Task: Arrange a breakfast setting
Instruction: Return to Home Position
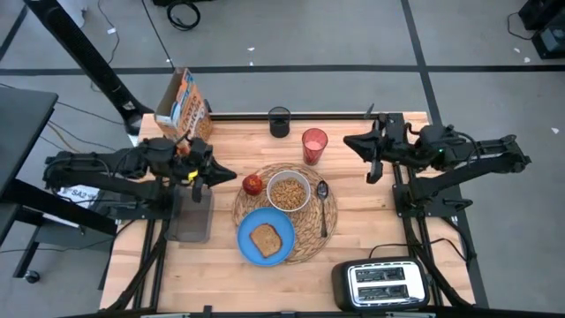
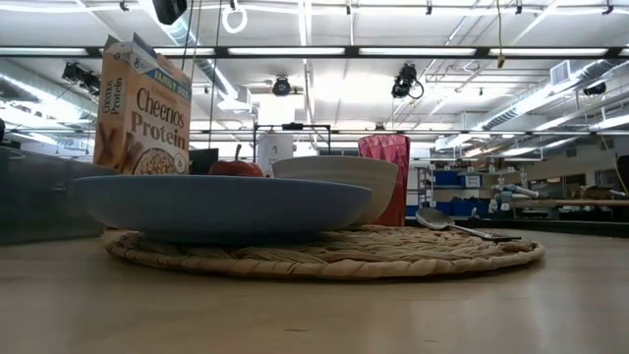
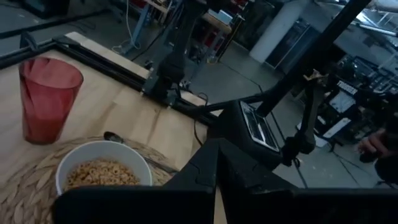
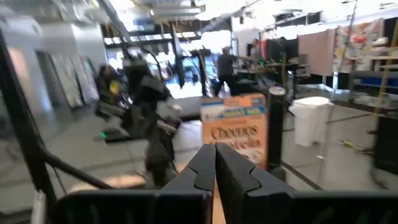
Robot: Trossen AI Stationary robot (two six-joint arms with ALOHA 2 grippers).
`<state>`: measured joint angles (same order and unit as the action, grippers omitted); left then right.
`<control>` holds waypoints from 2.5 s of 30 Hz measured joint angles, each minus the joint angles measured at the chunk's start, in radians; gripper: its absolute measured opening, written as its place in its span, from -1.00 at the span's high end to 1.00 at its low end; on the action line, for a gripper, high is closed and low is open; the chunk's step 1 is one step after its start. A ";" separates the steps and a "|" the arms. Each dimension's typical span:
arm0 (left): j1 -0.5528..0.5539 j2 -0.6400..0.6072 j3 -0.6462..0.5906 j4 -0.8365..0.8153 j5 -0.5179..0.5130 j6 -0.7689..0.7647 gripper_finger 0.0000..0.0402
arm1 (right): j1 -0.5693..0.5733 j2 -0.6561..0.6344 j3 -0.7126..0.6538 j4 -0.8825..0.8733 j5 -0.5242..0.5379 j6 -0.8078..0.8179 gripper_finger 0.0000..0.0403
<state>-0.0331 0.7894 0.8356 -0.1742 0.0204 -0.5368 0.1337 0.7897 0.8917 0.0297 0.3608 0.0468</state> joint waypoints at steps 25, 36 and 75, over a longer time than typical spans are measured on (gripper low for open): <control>0.043 -0.005 -0.511 0.878 0.035 0.392 0.91 | -0.164 -0.443 -0.429 -0.018 -0.386 0.039 0.84; 0.143 -0.077 -0.568 0.749 0.055 0.440 0.91 | -0.164 -0.616 -0.571 0.127 -0.248 -0.018 0.85; 0.018 -0.787 -0.827 0.204 0.004 0.548 0.91 | -0.115 -0.787 -0.886 0.015 -0.235 -0.001 0.85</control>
<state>-0.0151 0.0021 0.0090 0.0295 0.0243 0.0113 0.0185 0.0026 0.0059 0.0451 0.1255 0.0461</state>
